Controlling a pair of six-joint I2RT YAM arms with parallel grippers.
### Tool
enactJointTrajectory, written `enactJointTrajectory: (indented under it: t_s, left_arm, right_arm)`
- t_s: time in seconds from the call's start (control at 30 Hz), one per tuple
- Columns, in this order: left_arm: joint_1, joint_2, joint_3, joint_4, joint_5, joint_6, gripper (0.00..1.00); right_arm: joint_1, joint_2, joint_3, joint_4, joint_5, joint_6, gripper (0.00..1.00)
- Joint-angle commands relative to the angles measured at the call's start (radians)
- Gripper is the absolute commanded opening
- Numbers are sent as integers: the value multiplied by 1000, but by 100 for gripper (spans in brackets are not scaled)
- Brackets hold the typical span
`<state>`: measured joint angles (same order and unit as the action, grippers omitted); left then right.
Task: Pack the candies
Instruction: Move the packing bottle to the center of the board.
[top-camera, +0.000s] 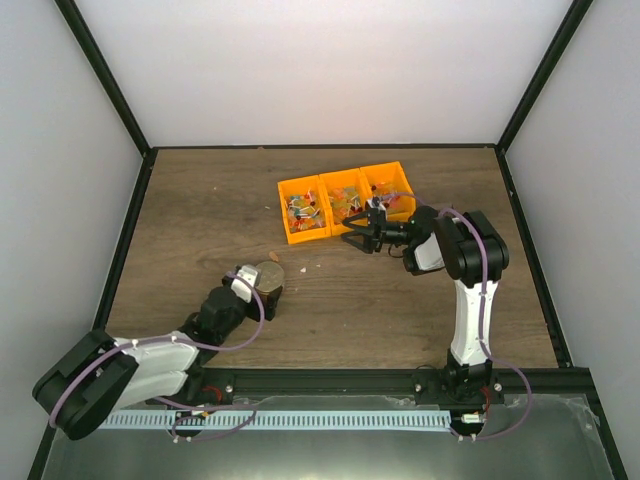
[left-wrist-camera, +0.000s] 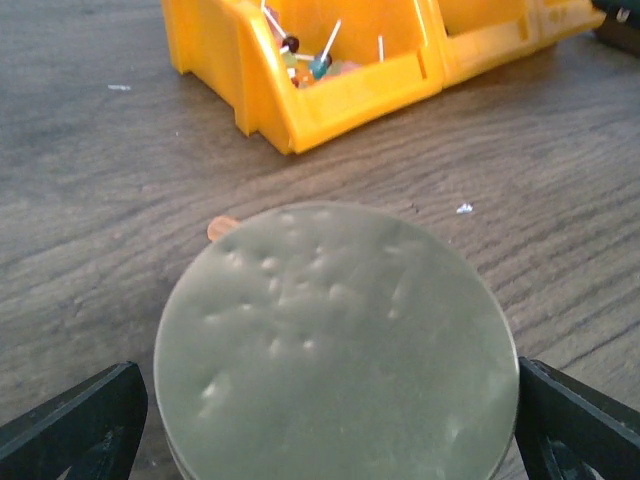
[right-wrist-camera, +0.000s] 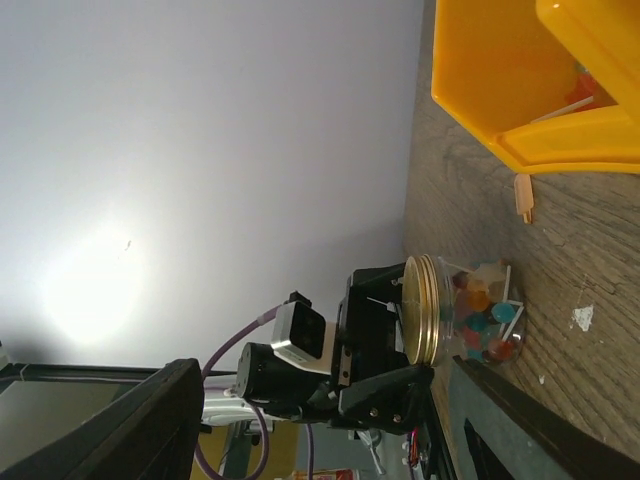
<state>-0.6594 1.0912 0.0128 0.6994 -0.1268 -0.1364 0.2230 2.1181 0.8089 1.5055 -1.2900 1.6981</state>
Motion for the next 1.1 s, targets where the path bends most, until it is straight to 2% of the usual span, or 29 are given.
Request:
enactJointTrajectory:
  t_s: [0.0,0.33,0.6,0.73,0.83,1.07]
  left_arm:
    - [-6,19,-7,-20,5,27,100]
    - [-5,85,28,-18,16,39,100]
    - [-5,268,59,145,27,55,100]
    - [-5,297,40,226,-16,84,100]
    - [-3,335,36,276,2,99,100]
    - [-2,420,80,294,29,89,90]
  right_arm:
    - [-17,17,9,95,-9,8,68]
    - [-26,37,27,106,-9,24,68]
    - [-31,54,42,126,-24,48,68]
    - [-43,54,44,119,-28,48,68]
    - [-48,59,50,116,-27,49,68]
    - [-48,79,75,115,-22,58,68]
